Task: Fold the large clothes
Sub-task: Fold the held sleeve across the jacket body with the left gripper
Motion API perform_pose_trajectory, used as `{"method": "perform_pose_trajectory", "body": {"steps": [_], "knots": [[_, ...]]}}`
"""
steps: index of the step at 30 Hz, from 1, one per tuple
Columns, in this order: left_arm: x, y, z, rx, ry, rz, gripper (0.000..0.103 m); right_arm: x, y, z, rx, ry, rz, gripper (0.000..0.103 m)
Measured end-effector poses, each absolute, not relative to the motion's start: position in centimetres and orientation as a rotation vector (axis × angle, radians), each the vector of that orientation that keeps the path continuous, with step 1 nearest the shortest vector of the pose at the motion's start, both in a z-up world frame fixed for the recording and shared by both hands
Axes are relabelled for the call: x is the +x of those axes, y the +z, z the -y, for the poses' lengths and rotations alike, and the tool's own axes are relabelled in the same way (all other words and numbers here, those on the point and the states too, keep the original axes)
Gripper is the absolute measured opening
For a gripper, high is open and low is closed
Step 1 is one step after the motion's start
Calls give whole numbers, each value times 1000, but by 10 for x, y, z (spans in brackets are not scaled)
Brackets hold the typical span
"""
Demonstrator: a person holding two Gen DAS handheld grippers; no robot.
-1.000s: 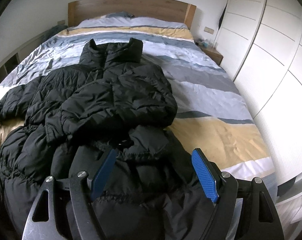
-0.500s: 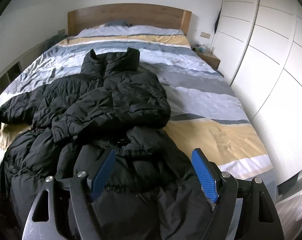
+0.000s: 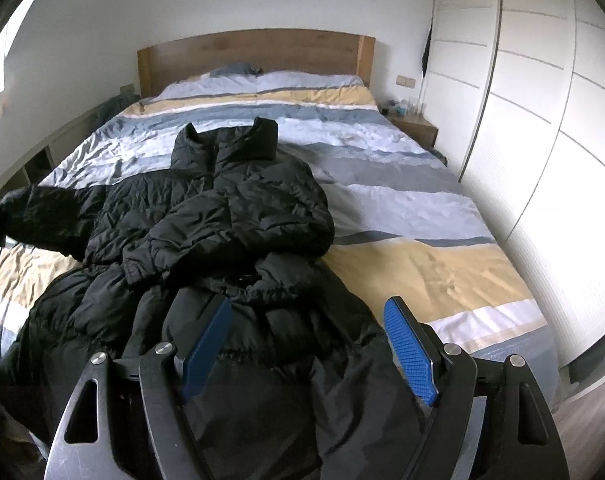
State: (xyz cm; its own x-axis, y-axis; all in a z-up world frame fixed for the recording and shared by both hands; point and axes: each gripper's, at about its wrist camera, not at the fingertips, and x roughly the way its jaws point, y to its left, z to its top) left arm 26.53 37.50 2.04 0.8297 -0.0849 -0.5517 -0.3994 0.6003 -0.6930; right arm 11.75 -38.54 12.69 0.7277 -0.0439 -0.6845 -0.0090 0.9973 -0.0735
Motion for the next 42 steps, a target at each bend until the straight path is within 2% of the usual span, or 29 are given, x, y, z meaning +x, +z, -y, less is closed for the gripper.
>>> {"method": "perform_pose_trajectory", "body": {"steps": [10,21,32,42], "knots": [[266,73,-282,-777,98,-594,7,89,131,406,-53,-5,-710,78],[285,102,-127,-582,-50,-670,7,73,124,447,41,-31,-690,78],[312,51,6,-394,-55,-831,8,64,106,491,99,-78,-708,78],[332,-17,71,-285,9,-963,10,58,87,533,148,-125,-749,78]]}}
